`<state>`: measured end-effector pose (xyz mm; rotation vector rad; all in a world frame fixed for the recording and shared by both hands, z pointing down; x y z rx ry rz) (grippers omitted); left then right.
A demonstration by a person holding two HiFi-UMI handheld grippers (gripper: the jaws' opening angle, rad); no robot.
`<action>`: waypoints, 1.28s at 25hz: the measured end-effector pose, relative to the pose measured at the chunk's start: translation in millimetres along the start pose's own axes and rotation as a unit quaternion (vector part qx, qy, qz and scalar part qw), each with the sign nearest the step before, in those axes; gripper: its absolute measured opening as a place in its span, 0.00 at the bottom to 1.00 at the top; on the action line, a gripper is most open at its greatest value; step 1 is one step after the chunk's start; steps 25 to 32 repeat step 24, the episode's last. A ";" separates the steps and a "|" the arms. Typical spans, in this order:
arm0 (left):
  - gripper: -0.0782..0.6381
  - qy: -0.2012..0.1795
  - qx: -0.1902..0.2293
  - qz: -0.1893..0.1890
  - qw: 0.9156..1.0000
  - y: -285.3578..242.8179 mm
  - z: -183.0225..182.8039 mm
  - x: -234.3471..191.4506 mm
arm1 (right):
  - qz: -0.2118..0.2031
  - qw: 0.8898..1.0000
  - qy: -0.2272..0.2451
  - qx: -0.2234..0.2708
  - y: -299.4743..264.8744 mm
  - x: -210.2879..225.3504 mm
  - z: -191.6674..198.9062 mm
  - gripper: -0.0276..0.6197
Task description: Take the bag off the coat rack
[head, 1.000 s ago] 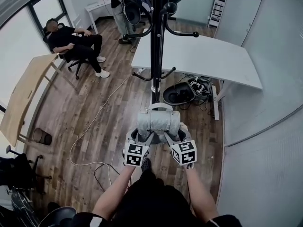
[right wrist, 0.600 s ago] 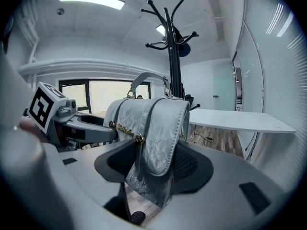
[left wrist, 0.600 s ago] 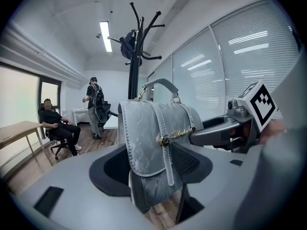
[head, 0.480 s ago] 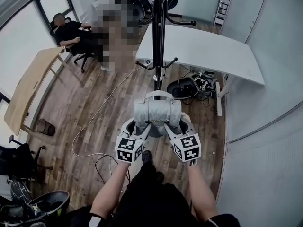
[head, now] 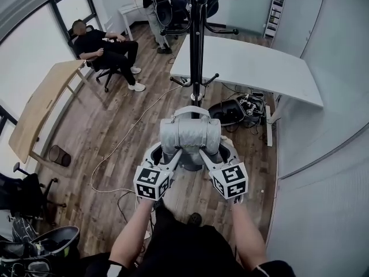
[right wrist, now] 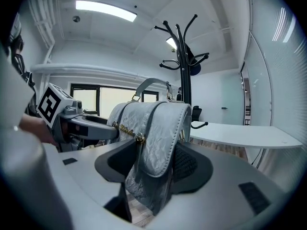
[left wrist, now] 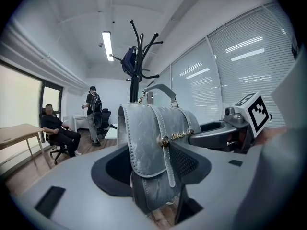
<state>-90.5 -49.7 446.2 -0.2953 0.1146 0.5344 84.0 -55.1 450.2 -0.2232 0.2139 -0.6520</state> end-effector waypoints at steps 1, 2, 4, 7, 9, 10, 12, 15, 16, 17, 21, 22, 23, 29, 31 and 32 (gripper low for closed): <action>0.45 -0.002 0.003 0.000 1.000 1.6 -3.0 -0.9 | -0.001 1.000 0.002 0.003 -0.3 -0.7 -3.1 0.41; 0.45 -0.004 0.005 0.000 1.000 3.3 -5.6 -1.8 | -0.001 1.000 0.003 0.005 -0.6 -1.6 -6.0 0.41; 0.45 -0.006 0.011 0.001 1.000 6.9 -10.5 -4.6 | 0.000 1.000 0.006 0.010 -1.7 -4.1 -12.4 0.41; 0.45 -0.006 0.020 0.003 1.000 14.0 -17.8 -11.6 | 0.005 1.000 0.012 0.014 -4.3 -11.2 -23.3 0.40; 0.45 -0.008 0.023 0.005 1.000 17.9 -20.1 -16.1 | 0.007 1.000 0.012 0.015 -6.3 -16.1 -27.0 0.40; 0.45 -0.009 0.023 0.006 1.000 18.4 -19.9 -17.7 | 0.008 1.000 0.010 0.014 -7.5 -17.4 -27.0 0.40; 0.45 -0.008 0.020 0.008 1.000 17.8 -16.9 -20.1 | 0.009 1.000 0.008 0.012 -9.3 -19.1 -24.0 0.40; 0.45 -0.005 0.017 0.011 1.000 16.9 -12.2 -23.7 | 0.011 1.000 0.008 0.009 -12.2 -21.6 -19.8 0.40; 0.45 -0.005 0.016 0.011 1.000 16.4 -12.0 -24.9 | 0.012 1.000 0.007 0.009 -13.4 -22.0 -19.4 0.40; 0.45 -0.004 0.015 0.012 1.000 16.0 -12.2 -25.9 | 0.013 1.000 0.005 0.008 -14.2 -22.3 -19.3 0.40; 0.45 -0.003 0.012 0.016 1.000 16.5 -13.2 -27.6 | 0.016 1.000 0.003 0.007 -14.4 -23.7 -20.0 0.40; 0.45 -0.003 0.012 0.017 1.000 16.2 -14.3 -28.3 | 0.016 1.000 0.003 0.008 -15.0 -23.4 -21.1 0.40; 0.45 -0.002 0.013 0.017 1.000 15.7 -15.6 -29.1 | 0.017 1.000 0.004 0.008 -15.8 -23.1 -22.2 0.40; 0.45 -0.002 0.013 0.018 1.000 15.3 -16.8 -29.9 | 0.017 1.000 0.005 0.009 -16.5 -22.7 -23.3 0.40; 0.45 -0.002 0.013 0.018 1.000 15.3 -16.8 -29.9 | 0.017 1.000 0.005 0.009 -16.5 -22.7 -23.3 0.40; 0.45 -0.002 0.013 0.018 1.000 15.3 -16.8 -29.9 | 0.017 1.000 0.005 0.009 -16.5 -22.7 -23.3 0.40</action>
Point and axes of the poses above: the fingertips, and each gripper's own axes: y backward along the fingers, x to its right, z out of its underside, the point moved 6 cm from there along y, backward along the fingers, and after that the axes turned 8 degrees about y, right-handed, at the moved point
